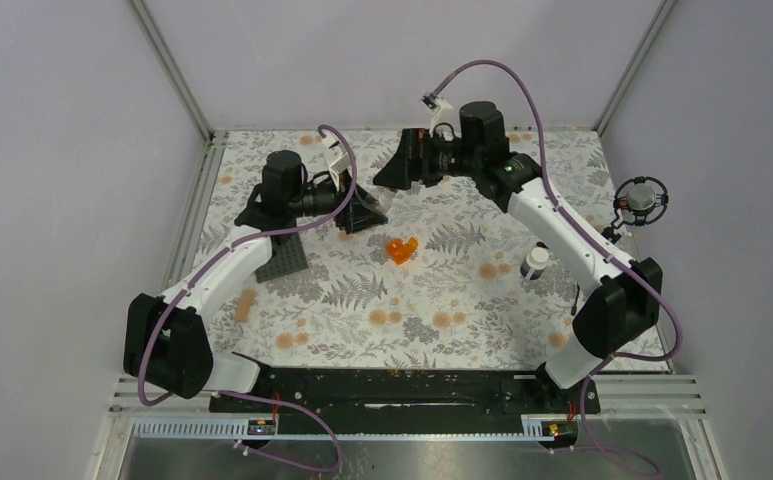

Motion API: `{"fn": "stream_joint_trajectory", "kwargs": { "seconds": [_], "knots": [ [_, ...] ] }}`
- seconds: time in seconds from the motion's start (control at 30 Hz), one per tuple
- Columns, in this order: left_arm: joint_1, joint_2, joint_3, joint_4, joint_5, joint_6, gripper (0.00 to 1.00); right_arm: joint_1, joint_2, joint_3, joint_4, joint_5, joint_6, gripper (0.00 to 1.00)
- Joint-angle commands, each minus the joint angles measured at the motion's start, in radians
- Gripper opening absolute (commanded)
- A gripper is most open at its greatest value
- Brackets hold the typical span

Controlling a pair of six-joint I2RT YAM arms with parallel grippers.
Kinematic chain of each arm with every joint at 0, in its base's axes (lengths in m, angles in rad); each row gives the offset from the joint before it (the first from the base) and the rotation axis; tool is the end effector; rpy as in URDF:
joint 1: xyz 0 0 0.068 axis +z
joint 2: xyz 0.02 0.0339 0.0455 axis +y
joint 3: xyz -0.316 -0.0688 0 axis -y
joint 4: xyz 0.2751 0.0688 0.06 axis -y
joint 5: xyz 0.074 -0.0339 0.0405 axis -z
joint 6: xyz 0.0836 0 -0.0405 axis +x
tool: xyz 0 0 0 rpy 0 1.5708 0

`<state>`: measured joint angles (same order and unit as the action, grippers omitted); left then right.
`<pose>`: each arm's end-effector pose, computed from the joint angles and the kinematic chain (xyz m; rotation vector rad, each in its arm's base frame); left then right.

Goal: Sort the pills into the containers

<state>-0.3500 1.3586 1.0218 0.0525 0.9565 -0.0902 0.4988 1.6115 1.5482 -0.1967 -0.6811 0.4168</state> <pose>0.3055 -0.1843 0.3539 0.9087 1.6613 -1.1817 0.3660 0.2593 0.4360 -0.5925 1.8692 1.2442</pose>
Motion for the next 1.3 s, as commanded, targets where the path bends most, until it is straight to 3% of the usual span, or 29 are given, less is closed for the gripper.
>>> {"fn": "stream_joint_trajectory", "kwargs": {
  "seconds": [0.0, 0.2, 0.33, 0.4, 0.67, 0.93, 1.13, 1.27],
  "knots": [
    [0.002, 0.008, 0.063, 0.058, -0.078, 0.001, 0.0, 0.069, 0.037, 0.075, -0.084, 0.185, 0.051, 0.99],
    [0.002, -0.006, 0.051, 0.09, -0.098, -0.008, 0.0, 0.072, 0.047, 0.108, -0.188, 0.293, -0.001, 0.91],
    [0.004, -0.023, 0.022, 0.148, -0.123, -0.04, 0.0, 0.046, 0.03, 0.07, -0.18, 0.273, 0.008, 0.77],
    [0.009, -0.03, 0.005, 0.176, -0.133, -0.054, 0.0, 0.021, 0.02, 0.045, -0.163, 0.25, 0.033, 0.75],
    [0.019, -0.041, -0.023, 0.242, -0.139, -0.093, 0.0, -0.022, -0.027, -0.068, -0.045, 0.137, 0.067, 0.81],
    [0.022, -0.042, -0.031, 0.259, -0.128, -0.105, 0.0, -0.042, -0.049, -0.092, -0.035, 0.101, 0.044, 0.73],
    [0.02, -0.033, -0.019, 0.217, -0.108, -0.072, 0.0, -0.038, -0.051, -0.124, 0.231, -0.114, 0.148, 0.89],
    [0.018, -0.029, -0.011, 0.194, -0.102, -0.056, 0.0, -0.013, -0.029, -0.091, 0.25, -0.117, 0.167, 0.91]
  ]
}}
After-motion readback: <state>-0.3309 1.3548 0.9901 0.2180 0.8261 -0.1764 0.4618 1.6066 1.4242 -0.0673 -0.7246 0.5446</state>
